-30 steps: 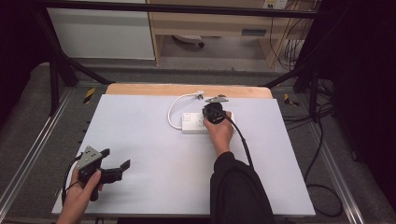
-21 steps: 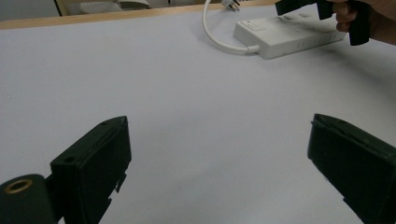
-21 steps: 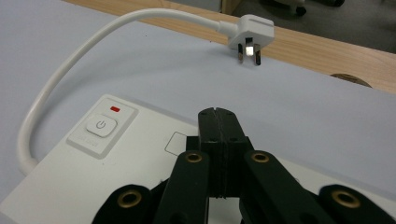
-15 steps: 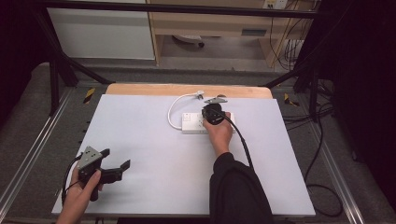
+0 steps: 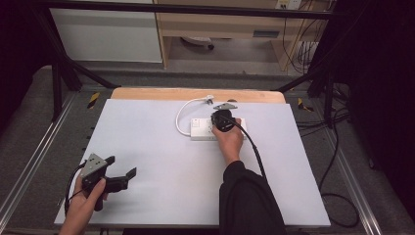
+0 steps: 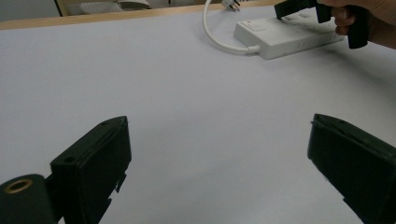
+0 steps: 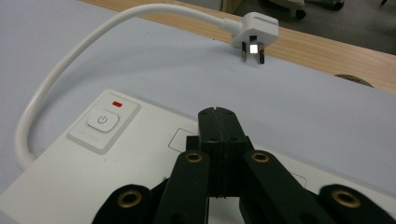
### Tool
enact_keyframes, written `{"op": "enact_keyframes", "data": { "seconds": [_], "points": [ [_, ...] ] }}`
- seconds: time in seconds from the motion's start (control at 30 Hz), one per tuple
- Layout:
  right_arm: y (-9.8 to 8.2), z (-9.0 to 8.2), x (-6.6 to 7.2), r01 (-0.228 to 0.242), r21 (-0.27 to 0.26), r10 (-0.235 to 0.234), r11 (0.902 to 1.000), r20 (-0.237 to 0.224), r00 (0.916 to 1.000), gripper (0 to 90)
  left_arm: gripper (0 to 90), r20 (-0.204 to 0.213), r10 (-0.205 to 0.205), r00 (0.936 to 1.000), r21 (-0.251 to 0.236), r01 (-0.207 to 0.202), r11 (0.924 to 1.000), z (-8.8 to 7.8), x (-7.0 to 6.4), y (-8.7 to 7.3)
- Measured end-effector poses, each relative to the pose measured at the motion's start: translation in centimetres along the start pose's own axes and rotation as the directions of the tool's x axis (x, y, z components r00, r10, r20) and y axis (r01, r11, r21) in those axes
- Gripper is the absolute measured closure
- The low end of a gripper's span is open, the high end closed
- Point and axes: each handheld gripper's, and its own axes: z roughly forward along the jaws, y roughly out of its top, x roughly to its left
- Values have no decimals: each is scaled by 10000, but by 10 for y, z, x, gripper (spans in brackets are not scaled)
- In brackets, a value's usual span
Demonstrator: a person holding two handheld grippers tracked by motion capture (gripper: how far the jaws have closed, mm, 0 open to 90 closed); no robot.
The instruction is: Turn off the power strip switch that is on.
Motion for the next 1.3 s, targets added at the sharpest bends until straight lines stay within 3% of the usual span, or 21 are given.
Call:
{"op": "enact_keyframes", "data": {
  "seconds": [0.4, 0.53, 0.8, 1.3],
  "points": [
    [-3, -1, -2, 43, -153, -43, 9999, -32, 10000, 900, 60, -12, 14, 10000, 5, -14, 10000, 0, 0, 0],
    [-4, -2, -4, -132, -174, 131, 9998, -26, 9999, 900, 60, -12, 13, 10000, 7, -13, 10000, 0, 0, 0],
    [-5, -2, -4, 14, -192, -14, 9998, 8, 10000, 900, 60, -29, 26, 10000, 21, -26, 10000, 0, 0, 0],
    [-6, -1, -4, -241, -129, 241, 9996, 16, 9997, 900, 60, -16, 36, 10000, 15, -36, 10000, 0, 0, 0]
  ]
}}
